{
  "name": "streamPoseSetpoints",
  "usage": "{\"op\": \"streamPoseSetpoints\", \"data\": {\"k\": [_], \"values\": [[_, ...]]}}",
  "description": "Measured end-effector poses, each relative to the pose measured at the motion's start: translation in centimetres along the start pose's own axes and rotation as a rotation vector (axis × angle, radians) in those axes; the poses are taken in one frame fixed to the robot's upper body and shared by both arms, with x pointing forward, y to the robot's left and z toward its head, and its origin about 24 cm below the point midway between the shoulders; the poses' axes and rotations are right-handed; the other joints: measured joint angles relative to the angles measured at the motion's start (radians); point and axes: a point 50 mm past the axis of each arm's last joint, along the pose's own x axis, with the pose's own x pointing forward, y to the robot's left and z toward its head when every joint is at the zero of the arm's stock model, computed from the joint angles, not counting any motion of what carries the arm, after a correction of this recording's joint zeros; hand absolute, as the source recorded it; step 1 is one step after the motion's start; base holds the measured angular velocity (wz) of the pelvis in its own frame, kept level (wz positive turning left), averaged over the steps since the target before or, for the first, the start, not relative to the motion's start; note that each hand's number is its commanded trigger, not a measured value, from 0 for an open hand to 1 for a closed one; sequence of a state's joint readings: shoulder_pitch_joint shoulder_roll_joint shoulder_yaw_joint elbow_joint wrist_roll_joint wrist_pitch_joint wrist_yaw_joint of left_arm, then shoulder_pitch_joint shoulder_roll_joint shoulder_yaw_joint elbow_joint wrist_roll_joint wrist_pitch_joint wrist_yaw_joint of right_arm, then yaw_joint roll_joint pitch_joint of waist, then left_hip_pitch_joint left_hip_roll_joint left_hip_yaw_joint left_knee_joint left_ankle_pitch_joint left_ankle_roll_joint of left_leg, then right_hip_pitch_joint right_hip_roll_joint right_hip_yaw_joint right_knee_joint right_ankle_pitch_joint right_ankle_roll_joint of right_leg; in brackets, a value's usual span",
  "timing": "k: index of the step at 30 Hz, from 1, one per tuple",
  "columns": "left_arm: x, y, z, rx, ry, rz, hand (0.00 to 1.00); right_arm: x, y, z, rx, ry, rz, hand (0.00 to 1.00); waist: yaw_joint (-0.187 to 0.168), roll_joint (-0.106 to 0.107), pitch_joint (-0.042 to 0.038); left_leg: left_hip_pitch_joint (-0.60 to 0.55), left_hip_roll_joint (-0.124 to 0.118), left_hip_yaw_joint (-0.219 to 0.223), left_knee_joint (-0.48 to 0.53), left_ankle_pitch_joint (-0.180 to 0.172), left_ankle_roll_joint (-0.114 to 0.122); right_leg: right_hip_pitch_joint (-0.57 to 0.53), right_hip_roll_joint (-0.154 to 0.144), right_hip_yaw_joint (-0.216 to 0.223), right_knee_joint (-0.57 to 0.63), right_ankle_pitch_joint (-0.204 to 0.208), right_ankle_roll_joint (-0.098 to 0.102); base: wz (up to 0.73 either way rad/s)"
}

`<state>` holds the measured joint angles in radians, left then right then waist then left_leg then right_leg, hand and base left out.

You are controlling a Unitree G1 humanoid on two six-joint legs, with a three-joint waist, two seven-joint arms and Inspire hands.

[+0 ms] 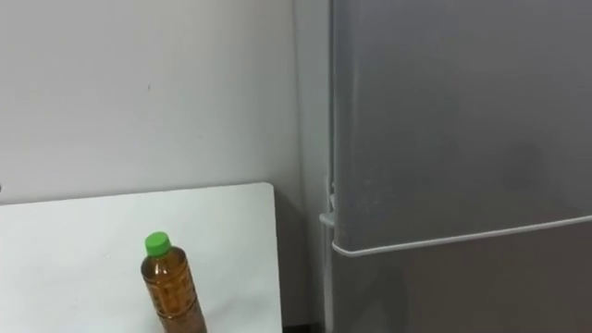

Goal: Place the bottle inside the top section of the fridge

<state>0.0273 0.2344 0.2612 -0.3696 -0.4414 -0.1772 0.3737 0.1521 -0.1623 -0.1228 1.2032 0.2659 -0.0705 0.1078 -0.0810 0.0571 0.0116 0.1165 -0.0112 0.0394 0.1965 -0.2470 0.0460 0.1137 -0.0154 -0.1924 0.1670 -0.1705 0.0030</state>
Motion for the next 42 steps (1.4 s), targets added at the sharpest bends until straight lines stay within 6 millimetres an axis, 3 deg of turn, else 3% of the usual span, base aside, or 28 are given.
{"op": "streamPoseSetpoints", "data": {"k": [13,19,28,34,42], "values": [[-1.2,-7.8,-1.0,-0.193,0.111,-0.517,0.00,0.4,0.6,1.0,-0.010,-0.001,0.018,0.00,-0.065,0.006,0.0020,-0.002,0.004,0.025,0.002,0.000,0.000,-0.008,0.001,0.017,0.003,0.000,0.000,-0.03],[-1.8,-8.7,-1.3,-0.197,0.146,-0.644,0.00,0.4,0.7,1.2,-0.009,-0.005,0.033,0.00,-0.102,0.008,0.0045,-0.002,0.006,0.042,0.001,0.000,0.000,-0.014,0.003,0.031,0.004,0.000,0.000,-0.05],[-3.2,-11.0,-1.7,-0.272,0.204,-0.795,0.00,0.5,1.0,1.5,0.013,0.006,0.045,0.00,-0.110,0.012,-0.0003,-0.004,0.004,0.054,-0.001,0.000,0.000,-0.027,0.004,0.055,0.002,0.000,0.000,-0.05],[-2.6,-12.5,-0.3,-0.364,0.147,-0.849,0.00,0.6,1.0,1.5,0.024,0.008,0.045,0.00,-0.114,0.009,0.0001,-0.012,0.004,0.054,0.001,0.001,0.000,-0.032,0.004,0.054,-0.001,0.000,0.000,0.00],[-3.1,-13.4,-0.2,-0.381,0.151,-0.900,0.00,0.7,1.3,1.6,0.015,0.013,0.049,0.00,-0.134,0.009,-0.0018,-0.008,0.005,0.050,0.001,0.001,0.000,-0.031,0.004,0.056,0.003,0.000,0.000,0.00]]}}
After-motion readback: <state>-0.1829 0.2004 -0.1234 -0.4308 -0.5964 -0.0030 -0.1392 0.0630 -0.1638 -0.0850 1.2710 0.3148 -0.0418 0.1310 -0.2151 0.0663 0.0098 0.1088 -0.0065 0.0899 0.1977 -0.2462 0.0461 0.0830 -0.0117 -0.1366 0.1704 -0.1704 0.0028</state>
